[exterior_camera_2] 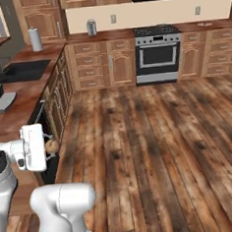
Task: Place the cold items (carrot and peach) from the fridge in one tupperware on the dining counter. Place the warm items (kebab skewer and hot dog) in the stove area in another tupperware.
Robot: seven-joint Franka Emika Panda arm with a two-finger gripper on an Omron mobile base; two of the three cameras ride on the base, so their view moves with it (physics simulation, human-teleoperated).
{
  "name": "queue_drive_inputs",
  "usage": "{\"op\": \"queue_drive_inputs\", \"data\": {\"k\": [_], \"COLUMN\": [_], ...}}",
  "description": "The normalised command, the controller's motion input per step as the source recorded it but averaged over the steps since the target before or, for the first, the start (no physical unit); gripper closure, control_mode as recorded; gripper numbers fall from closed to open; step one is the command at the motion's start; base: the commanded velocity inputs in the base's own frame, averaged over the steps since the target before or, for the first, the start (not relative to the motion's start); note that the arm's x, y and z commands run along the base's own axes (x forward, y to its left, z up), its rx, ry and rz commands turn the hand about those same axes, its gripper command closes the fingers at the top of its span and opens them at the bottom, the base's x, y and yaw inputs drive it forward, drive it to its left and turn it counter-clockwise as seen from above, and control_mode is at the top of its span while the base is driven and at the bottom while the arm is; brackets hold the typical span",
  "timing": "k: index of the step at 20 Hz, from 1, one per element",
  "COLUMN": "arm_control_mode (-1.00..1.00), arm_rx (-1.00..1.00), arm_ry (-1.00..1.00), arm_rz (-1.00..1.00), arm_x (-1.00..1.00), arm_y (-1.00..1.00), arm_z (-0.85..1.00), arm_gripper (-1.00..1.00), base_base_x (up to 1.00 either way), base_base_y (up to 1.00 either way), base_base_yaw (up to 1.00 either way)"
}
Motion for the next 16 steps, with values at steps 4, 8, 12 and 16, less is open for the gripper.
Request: {"op": "queue_drive_inputs", "data": {"k": [4, 8, 12, 16], "arm_control_mode": [1.0, 1.0, 1.0, 1.0], "arm_rx": [0.0, 0.0, 0.0, 0.0], "arm_ry": [0.0, 0.0, 0.0, 0.0], "arm_rz": [0.0, 0.0, 0.0, 0.0], "arm_x": [0.0, 0.0, 0.0, 0.0], "arm_y": [0.0, 0.0, 0.0, 0.0], "arm_z": [0.0, 0.0, 0.0, 0.0], "arm_gripper": [1.0, 1.0, 1.0, 1.0], "base_base_x": [-0.61, -0.71, -0.85, -0.8], "base_base_y": [1.0, 0.97, 0.82, 0.76], "base_base_yaw": [-0.08, -0.03, 0.03, 0.02]}}
